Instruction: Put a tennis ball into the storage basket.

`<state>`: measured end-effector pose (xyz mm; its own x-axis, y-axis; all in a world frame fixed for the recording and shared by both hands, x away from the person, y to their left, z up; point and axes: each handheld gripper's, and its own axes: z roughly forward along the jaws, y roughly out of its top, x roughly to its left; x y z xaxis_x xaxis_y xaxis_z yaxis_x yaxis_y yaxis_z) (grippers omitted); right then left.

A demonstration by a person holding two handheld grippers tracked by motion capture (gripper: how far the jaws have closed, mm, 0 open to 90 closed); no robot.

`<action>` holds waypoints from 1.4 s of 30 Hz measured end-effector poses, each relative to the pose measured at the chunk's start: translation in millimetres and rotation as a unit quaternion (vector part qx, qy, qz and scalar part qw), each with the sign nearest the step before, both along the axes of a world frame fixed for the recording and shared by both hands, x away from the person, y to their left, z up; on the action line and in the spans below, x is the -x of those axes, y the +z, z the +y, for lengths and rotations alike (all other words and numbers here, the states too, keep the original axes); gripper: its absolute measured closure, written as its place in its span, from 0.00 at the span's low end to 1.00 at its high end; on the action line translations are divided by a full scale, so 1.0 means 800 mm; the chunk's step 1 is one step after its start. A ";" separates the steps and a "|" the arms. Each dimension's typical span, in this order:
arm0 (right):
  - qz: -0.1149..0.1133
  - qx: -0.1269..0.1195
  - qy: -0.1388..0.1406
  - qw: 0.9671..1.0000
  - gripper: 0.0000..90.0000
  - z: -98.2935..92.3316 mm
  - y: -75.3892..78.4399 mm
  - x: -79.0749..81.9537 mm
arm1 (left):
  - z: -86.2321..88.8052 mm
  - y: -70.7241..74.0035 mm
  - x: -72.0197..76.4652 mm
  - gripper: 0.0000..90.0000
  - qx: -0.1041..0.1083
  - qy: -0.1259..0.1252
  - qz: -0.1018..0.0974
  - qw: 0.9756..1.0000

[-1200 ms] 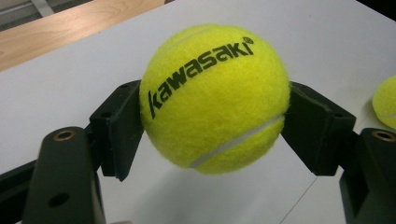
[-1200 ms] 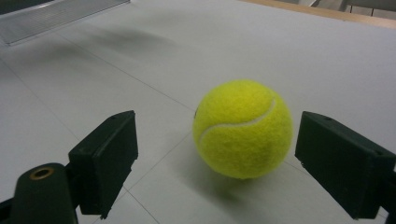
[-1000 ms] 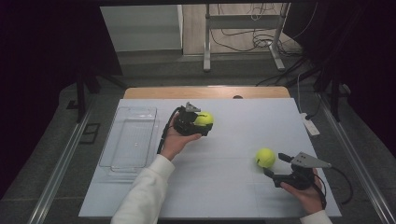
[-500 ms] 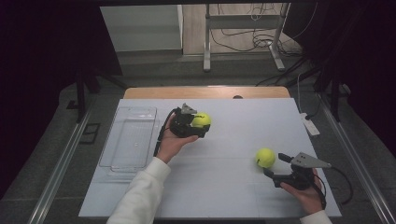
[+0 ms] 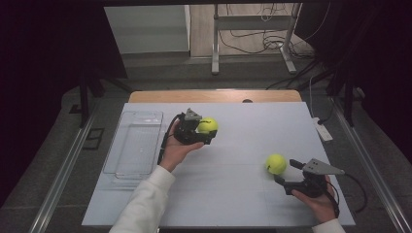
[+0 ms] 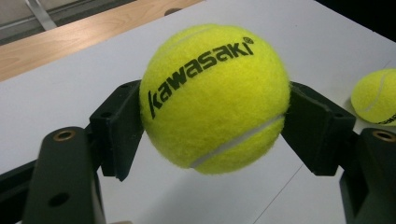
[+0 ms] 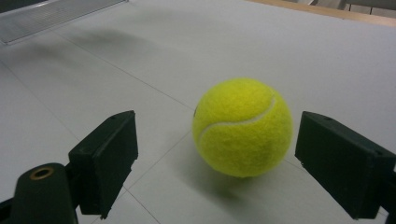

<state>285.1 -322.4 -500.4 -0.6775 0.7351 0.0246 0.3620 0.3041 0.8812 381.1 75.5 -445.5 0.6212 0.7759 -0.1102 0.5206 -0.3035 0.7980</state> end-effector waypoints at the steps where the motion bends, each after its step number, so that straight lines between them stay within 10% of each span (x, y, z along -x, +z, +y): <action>1: 0.000 0.000 0.000 1.000 0.15 0.000 0.000 0.000 | 0.000 0.000 0.000 0.30 0.001 0.000 0.000 1.000; 42: -0.001 0.002 -0.005 1.000 0.15 0.001 0.000 0.001 | 0.040 -0.001 0.016 0.30 0.024 0.028 -0.005 0.999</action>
<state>284.7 -322.0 -500.6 -0.6701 0.7420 0.0198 0.3634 0.3047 0.8804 368.0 107.6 -446.0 0.5775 0.8040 -0.1417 0.5279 -0.2354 0.8160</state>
